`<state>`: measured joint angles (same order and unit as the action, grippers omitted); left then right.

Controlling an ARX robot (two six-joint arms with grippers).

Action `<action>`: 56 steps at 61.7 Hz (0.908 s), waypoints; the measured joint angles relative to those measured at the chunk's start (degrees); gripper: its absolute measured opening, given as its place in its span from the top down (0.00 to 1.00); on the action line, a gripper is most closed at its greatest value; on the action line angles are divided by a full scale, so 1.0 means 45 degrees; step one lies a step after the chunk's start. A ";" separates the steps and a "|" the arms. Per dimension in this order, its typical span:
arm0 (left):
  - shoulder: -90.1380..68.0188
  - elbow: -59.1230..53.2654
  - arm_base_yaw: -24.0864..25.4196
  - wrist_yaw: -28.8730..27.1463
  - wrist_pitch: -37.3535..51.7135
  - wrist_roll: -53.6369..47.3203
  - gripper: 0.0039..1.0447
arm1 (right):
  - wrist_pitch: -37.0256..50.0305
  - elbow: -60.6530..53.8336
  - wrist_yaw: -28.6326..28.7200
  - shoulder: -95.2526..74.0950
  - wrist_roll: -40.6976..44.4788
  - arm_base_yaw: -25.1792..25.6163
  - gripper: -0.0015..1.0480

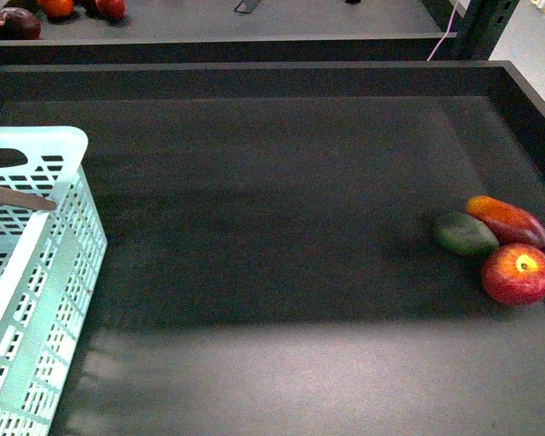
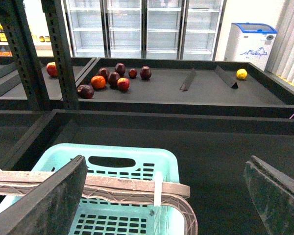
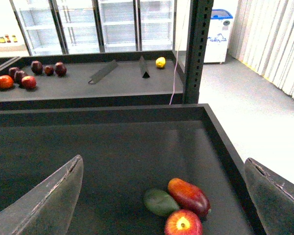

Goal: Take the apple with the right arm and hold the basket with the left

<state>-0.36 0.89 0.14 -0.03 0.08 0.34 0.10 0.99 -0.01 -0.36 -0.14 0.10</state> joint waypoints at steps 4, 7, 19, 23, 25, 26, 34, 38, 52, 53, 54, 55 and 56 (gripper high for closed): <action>0.0000 0.0000 0.0000 0.0000 0.0000 0.0000 0.06 | 0.0000 0.0000 0.0000 0.0000 -0.0005 0.0000 0.08; 0.0000 0.0000 0.0000 0.0005 0.0000 0.0000 0.06 | 0.0000 0.0000 0.0000 0.0000 -0.0005 0.0000 0.08; 0.0000 0.0000 0.0000 0.0000 0.0000 0.0000 0.06 | 0.0000 0.0000 0.0000 0.0000 -0.0005 0.0000 0.08; 0.0000 0.0000 0.0000 0.0005 0.0000 0.0000 0.06 | 0.0000 0.0000 0.0000 0.0000 -0.0005 0.0000 0.08; 0.0000 0.0000 0.0000 0.0000 0.0000 0.0000 0.06 | 0.0000 0.0000 0.0000 0.0000 -0.0005 0.0000 0.08; 0.0000 0.0000 0.0000 0.0000 0.0000 0.0000 0.06 | 0.0000 0.0000 0.0000 0.0000 -0.0005 0.0000 0.08; 0.0000 0.0000 0.0000 0.0000 0.0000 0.0000 0.06 | 0.0000 0.0000 0.0000 0.0000 -0.0005 0.0000 0.08; 0.0000 0.0000 0.0000 0.0005 0.0000 0.0000 0.06 | 0.0000 0.0000 0.0000 0.0000 -0.0005 0.0000 0.08; -0.4172 0.2370 0.2205 0.3434 -0.4507 0.7106 0.06 | 0.0000 0.0000 0.0005 0.0005 0.0000 0.0000 0.08; -0.4444 0.2453 0.2463 0.3779 -0.4260 0.7597 0.06 | 0.0000 0.0000 0.0005 0.0005 -0.0005 0.0000 0.08; -0.4527 0.2477 0.2535 0.3837 -0.4182 0.7839 0.06 | 0.0000 0.0000 0.0005 0.0005 0.0000 0.0000 0.08; -0.4828 0.2574 0.2783 0.4080 -0.3910 0.8291 0.06 | 0.0000 0.0000 0.0005 0.0005 -0.0005 0.0000 0.08; -0.5163 0.2667 0.3021 0.4313 -0.3614 0.8597 0.06 | 0.0000 0.0000 0.0005 0.0005 0.0000 0.0000 0.08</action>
<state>-23.59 12.88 13.74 19.38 -16.19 39.03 0.10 0.99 0.01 -0.34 -0.14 0.10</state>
